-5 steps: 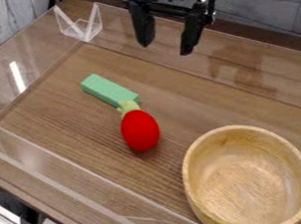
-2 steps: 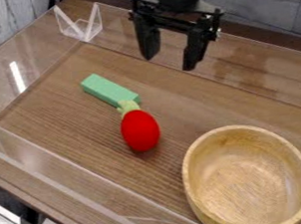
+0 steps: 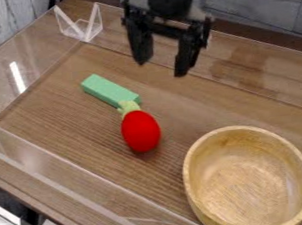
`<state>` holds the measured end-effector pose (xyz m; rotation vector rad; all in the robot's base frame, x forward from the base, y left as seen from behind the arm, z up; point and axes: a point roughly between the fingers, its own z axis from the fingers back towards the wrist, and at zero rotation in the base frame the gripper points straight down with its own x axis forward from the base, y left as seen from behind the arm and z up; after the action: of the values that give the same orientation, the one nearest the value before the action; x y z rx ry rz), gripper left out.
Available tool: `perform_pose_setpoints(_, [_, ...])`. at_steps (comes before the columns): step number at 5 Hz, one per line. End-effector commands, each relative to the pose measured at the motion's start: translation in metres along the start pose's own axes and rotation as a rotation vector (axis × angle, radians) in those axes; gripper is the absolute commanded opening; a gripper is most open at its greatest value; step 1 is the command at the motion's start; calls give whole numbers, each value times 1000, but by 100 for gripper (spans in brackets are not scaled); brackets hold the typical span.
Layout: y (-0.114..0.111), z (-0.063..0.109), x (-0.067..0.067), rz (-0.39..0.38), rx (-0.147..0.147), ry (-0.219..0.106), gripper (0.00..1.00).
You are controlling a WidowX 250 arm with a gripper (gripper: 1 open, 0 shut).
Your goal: Move the red fruit to the right
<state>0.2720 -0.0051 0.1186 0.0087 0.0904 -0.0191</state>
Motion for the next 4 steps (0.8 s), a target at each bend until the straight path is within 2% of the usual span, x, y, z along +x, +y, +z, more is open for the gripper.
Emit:
perform_pose_setpoints(1, [16,-3,-17,130,-10,-77,100])
perform_pose_setpoints(2, [32,-13,-31,269,-36,-115,100])
perform_pose_setpoints(3, [38,-25,-38,360,-70,-133,100])
perform_pose_setpoints(4, [31,-28,-31,365,-89,-154,100])
